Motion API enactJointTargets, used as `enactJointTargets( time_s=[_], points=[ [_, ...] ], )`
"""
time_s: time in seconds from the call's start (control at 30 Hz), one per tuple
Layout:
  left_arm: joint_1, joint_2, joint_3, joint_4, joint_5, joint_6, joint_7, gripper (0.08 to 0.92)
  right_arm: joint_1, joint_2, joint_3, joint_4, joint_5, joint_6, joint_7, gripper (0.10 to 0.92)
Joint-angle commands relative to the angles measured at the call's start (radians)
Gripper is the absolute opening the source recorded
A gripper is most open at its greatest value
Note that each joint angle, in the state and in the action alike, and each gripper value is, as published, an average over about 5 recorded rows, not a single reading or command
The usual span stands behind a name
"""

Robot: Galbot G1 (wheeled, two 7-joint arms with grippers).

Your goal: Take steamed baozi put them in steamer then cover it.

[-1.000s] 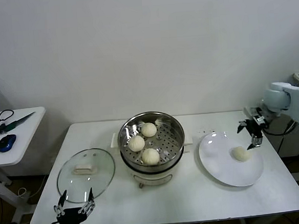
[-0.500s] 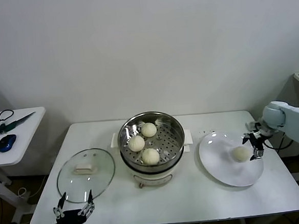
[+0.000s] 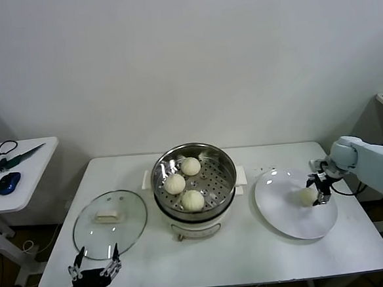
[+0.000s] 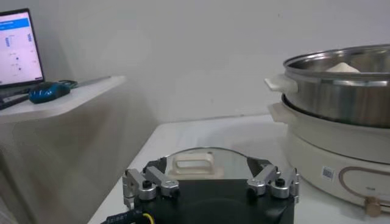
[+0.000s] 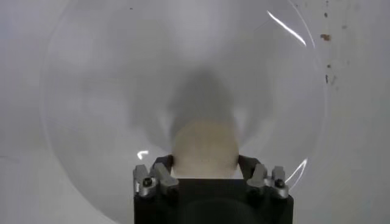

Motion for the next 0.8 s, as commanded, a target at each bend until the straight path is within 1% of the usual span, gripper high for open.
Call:
enactJointTargets(
  time_s=[0.03, 0.2, 0.3, 0.4, 0.47, 0.6, 0.73, 0.8],
  points=[
    [0.001, 0.000, 0.001, -0.002, 0.001, -0.001, 0.000, 0.823, 0.008, 0.001, 0.008, 0.005, 0.018, 0.000, -0.016, 0.684],
    [0.001, 0.002, 0.002, -0.005, 0.001, -0.003, 0.001, 0.823, 0.178, -0.036, -0.121, 0.087, 0.114, -0.007, -0.030, 0.677],
    [-0.002, 0.004, 0.006, -0.007, 0.002, -0.002, 0.001, 0.823, 0.380, -0.049, -0.258, 0.194, 0.215, -0.019, -0.038, 0.677],
    [-0.003, 0.007, 0.012, -0.011, 0.003, -0.001, 0.002, 0.823, 0.620, -0.024, -0.434, 0.312, 0.335, -0.038, -0.048, 0.678],
    [-0.004, 0.009, 0.017, -0.015, 0.003, -0.001, 0.003, 0.823, 0.768, 0.016, -0.524, 0.382, 0.419, -0.059, -0.053, 0.677],
    [-0.008, 0.012, 0.027, -0.021, 0.003, 0.001, 0.004, 0.823, 0.960, 0.117, -0.578, 0.513, 0.572, -0.110, -0.048, 0.677],
    [-0.010, 0.017, 0.030, -0.025, 0.000, 0.001, 0.004, 0.823, 0.981, 0.220, -0.547, 0.620, 0.692, -0.177, 0.011, 0.678],
    [-0.010, 0.019, 0.030, -0.025, -0.003, 0.002, 0.004, 0.823, 0.945, 0.267, -0.514, 0.646, 0.721, -0.207, 0.053, 0.679]
  ],
)
